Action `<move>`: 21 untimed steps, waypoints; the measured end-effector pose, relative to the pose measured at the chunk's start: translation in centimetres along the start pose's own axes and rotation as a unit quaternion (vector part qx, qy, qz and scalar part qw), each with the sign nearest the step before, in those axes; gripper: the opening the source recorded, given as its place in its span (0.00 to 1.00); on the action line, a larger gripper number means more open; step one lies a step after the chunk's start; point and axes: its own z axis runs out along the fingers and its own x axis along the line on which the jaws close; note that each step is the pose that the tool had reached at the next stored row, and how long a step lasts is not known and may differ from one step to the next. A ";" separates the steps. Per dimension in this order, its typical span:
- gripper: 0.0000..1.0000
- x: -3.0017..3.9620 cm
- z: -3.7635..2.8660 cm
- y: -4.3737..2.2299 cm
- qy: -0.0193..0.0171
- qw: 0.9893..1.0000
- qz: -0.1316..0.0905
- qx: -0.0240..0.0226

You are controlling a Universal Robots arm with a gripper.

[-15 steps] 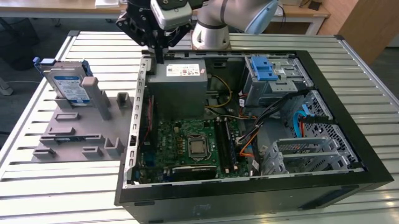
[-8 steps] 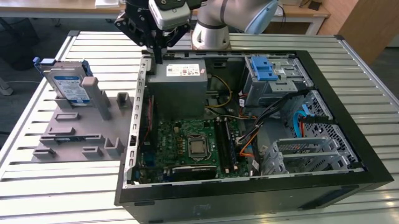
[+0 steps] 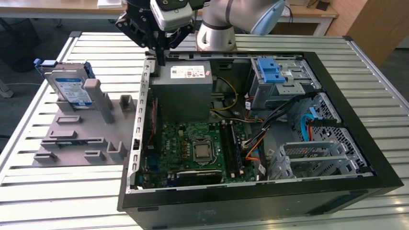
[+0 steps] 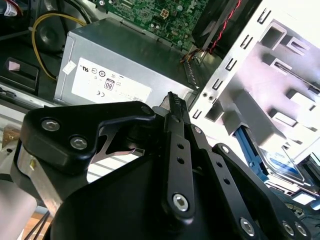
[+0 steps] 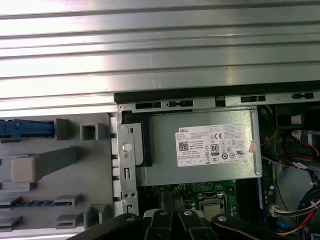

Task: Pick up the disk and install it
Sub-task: 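Reach for the disk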

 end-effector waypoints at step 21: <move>0.11 2.76 0.19 -0.22 0.000 1.000 0.000 0.000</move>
